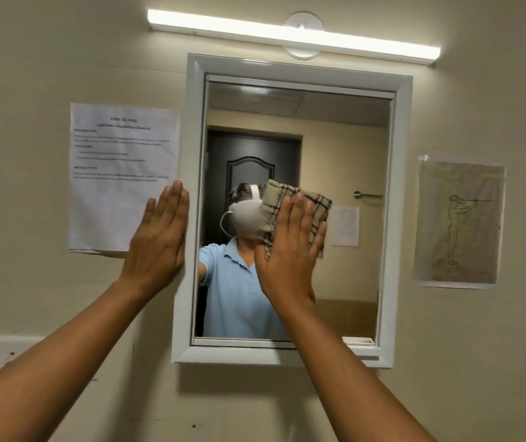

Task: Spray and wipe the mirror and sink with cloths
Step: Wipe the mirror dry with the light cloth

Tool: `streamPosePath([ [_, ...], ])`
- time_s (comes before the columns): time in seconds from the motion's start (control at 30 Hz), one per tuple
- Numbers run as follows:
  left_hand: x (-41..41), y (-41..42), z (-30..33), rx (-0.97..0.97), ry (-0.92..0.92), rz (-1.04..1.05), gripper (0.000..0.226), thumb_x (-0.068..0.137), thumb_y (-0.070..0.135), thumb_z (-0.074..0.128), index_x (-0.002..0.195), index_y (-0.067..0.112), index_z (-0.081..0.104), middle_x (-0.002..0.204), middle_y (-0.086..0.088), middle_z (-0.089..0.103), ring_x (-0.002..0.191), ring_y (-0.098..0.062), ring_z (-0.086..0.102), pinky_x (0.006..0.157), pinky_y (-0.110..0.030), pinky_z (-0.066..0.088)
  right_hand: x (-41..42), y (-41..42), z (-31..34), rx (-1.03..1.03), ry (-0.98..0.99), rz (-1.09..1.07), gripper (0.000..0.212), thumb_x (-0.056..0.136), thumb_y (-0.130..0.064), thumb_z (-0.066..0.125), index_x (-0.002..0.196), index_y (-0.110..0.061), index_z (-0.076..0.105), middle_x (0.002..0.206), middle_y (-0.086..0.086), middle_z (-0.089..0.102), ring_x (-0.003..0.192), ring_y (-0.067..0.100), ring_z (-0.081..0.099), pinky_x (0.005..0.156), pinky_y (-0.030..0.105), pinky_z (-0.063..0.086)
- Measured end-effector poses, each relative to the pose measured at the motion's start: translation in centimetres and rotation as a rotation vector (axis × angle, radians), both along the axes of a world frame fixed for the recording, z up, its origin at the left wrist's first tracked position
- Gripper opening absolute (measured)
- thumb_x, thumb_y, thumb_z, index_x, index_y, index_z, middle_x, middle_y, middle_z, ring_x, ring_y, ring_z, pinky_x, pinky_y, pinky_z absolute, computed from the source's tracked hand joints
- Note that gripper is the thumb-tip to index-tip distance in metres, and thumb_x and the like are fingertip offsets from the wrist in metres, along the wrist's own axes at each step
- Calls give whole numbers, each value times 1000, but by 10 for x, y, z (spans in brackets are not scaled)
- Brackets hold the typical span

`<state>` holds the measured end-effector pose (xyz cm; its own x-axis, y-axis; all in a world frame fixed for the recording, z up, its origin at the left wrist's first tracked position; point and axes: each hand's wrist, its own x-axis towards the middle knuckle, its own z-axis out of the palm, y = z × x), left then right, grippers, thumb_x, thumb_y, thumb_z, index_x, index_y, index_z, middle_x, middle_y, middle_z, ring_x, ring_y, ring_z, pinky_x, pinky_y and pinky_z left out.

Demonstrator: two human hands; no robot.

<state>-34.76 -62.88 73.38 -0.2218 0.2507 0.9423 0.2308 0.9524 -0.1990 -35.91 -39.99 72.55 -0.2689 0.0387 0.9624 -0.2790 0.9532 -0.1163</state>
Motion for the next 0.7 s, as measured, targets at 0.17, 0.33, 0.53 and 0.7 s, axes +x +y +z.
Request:
streamPosePath([
  [0.17,-2,-1,-5,10,-14,-27,68,94,8,36,156,3,9,165,-16,6,154,-27,6,123,-49,15,5,-68,32,166,5,49,84,92,-47,42,156,-10,1,164,13,-5,150,28,-11,119,57,3],
  [0.33,-3,-1,-11,45,-26,-60,66,96,14,34,156,2,10,165,-16,5,154,-27,5,124,-49,13,9,-84,19,237,-20,36,81,94,-45,38,155,-9,-1,164,12,-7,150,26,-12,119,56,4],
  [0.53,-1,-1,-24,23,-36,-53,69,100,28,32,156,1,4,165,-17,-1,154,-29,2,124,-50,10,14,-68,-45,393,-34,104,76,94,-37,40,156,-9,6,164,11,-3,151,25,-9,121,54,3],
  [0.7,1,3,-30,27,-21,-50,66,96,18,26,156,3,2,165,-17,-2,154,-29,1,123,-52,10,6,-16,-65,576,-24,73,78,94,-44,46,156,-11,11,164,8,4,151,22,-3,120,53,11],
])
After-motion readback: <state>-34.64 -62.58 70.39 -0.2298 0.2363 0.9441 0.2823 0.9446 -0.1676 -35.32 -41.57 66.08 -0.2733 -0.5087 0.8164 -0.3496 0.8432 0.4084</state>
